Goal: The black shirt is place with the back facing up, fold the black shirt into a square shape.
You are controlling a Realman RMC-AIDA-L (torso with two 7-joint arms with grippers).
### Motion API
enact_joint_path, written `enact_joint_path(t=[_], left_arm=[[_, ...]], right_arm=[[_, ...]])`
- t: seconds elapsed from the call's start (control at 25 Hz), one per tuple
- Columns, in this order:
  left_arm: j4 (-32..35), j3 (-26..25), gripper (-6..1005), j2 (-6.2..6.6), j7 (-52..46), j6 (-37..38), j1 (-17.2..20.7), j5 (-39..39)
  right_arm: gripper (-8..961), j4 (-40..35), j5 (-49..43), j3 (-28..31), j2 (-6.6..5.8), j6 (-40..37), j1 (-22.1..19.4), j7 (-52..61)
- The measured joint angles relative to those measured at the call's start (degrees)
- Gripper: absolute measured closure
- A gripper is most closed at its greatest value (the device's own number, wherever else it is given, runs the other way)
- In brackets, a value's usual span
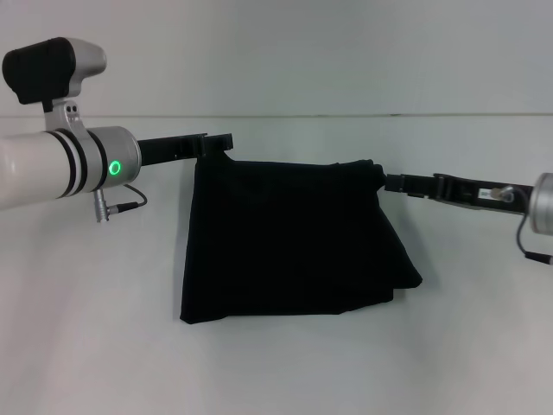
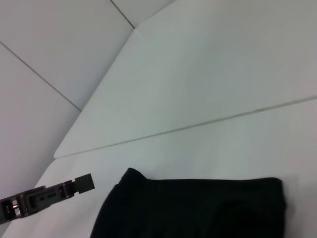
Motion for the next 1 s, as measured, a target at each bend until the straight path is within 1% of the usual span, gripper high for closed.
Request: enact_joint_path(t=[0.08,0.2,0.28,0.36,0.48,0.72,1.0], left_arm=[[-0.4,0.0,317,0.02,-0.2,-0.1,0.0,0.0],[-1.8,0.0,317,0.31,-1.0,-0.7,-0.2,0.1],[-3.7,0.0,317,0.80,-1.5,-1.5,-0.9,0.1],[-6.5,0.0,317,1.50,-1.7,-2.4,-1.9,0.1],[-9.3,0.0,317,1.94,-1.8,-4.5,-3.0,0.2],[-10.2,0.4,318,1.52,-1.8,-7.1,-3.7,0.2],[-10.3,1.0,318,1.26,-1.8,-2.8,-4.7,0.2]], right_arm=[[487,0.3,-0.3,-0.3,-1.14,-1.7,-0.4,0.2],[419,0.4,-0.5,-0.5,-2.22,-4.0,-0.9,0.5],[374,0.3,-0.5,-0.5,-2.79,-5.3,-1.3,0.9],[281,-0.1,-0.5,-0.4,-3.24,-5.7,-1.5,1.5],[141,-0.1,-0.5,-0.3,-3.50,-5.8,-1.6,1.6],[111,0.0,-0.6,-0.6,-3.57,-5.8,-1.5,1.6],[115,0.3,-0.6,-1.7,-3.61,-6.0,-1.5,1.6]])
